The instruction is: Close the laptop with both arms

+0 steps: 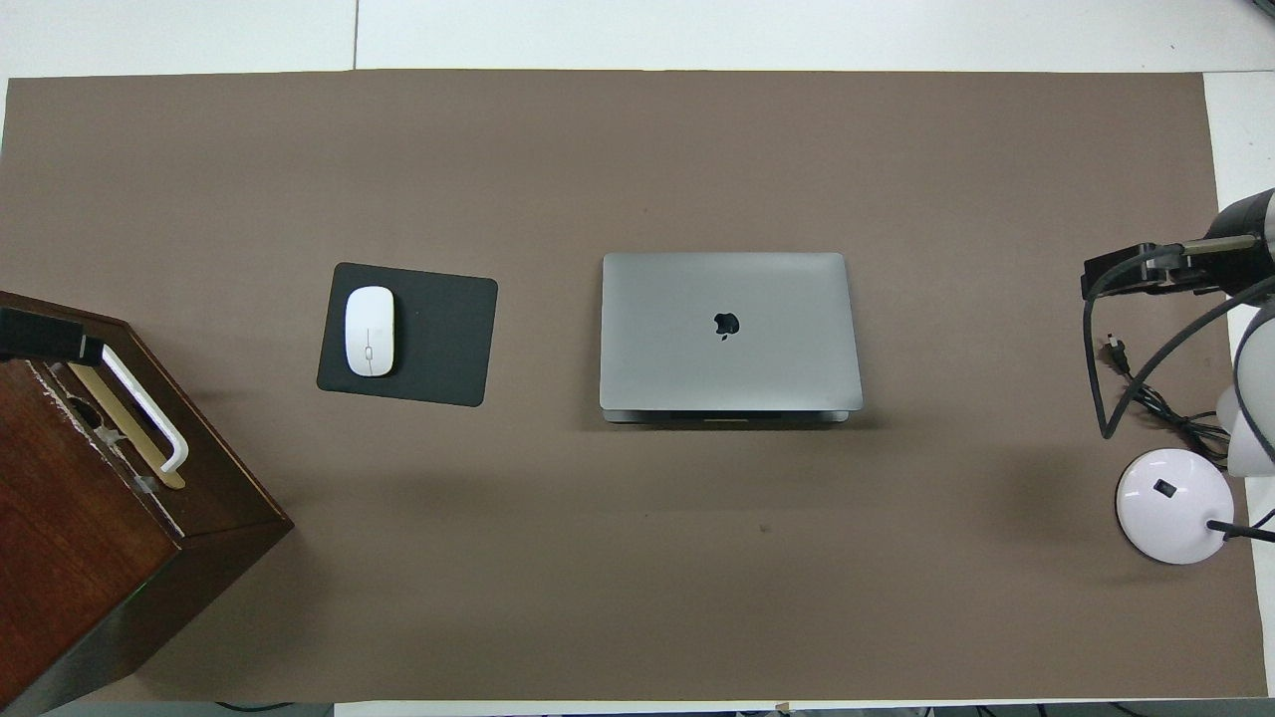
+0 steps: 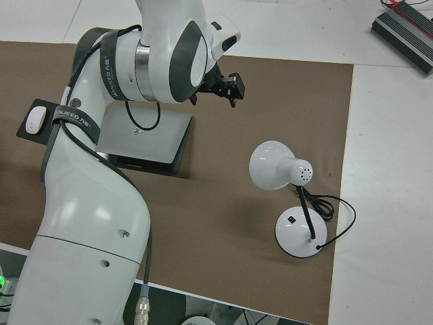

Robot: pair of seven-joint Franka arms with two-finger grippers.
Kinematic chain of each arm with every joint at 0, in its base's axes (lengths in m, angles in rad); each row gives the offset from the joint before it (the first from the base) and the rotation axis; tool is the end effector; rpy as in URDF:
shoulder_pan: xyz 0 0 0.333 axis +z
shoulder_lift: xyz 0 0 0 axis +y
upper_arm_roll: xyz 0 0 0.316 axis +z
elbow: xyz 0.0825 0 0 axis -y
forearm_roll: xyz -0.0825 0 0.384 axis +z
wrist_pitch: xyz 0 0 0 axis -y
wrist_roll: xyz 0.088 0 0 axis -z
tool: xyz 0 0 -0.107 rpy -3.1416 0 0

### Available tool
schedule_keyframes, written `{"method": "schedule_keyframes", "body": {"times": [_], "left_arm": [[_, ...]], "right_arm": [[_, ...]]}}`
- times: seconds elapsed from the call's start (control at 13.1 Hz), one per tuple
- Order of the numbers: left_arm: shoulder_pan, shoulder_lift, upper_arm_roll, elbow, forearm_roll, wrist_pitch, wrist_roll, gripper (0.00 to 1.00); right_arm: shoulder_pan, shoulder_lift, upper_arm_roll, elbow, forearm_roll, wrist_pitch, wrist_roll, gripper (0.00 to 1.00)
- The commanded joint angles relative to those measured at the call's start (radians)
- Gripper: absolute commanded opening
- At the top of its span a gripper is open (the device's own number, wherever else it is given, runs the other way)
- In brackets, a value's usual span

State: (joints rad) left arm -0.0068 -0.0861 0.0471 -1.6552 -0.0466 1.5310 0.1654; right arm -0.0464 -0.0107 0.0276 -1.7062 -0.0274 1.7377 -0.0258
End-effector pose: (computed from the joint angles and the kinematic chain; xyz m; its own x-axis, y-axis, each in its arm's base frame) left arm 0.5225 0.0170 0.6279 0.9915 -0.1267 -0.0293 -0.1250 -0.9906 0.0562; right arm 0.5627 -0.0130 0.5808 0.9991 0.0116 0.0414 0.0104 -0.9995 0.0286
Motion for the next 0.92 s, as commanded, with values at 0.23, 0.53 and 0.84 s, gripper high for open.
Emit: {"method": "schedule_keyframes", "body": {"times": [0.23, 0.53, 0.84], "left_arm": [[0.013, 0.005, -0.009, 0.015, 0.013, -0.054, -0.006, 1.0], [0.01, 0.02, -0.009, 0.029, 0.013, -0.028, -0.007, 1.0], [0.01, 0.02, -0.01, 0.028, 0.016, -0.003, -0.083, 1.0]], "right_arm": [[-0.01, -0.031, 0.008, -0.033, 0.012, 0.0, 0.009, 1.0], [-0.01, -0.031, 0.008, -0.033, 0.012, 0.002, 0.009, 1.0], [-0.01, -0.031, 0.008, -0.033, 0.012, 0.002, 0.009, 1.0]]}}
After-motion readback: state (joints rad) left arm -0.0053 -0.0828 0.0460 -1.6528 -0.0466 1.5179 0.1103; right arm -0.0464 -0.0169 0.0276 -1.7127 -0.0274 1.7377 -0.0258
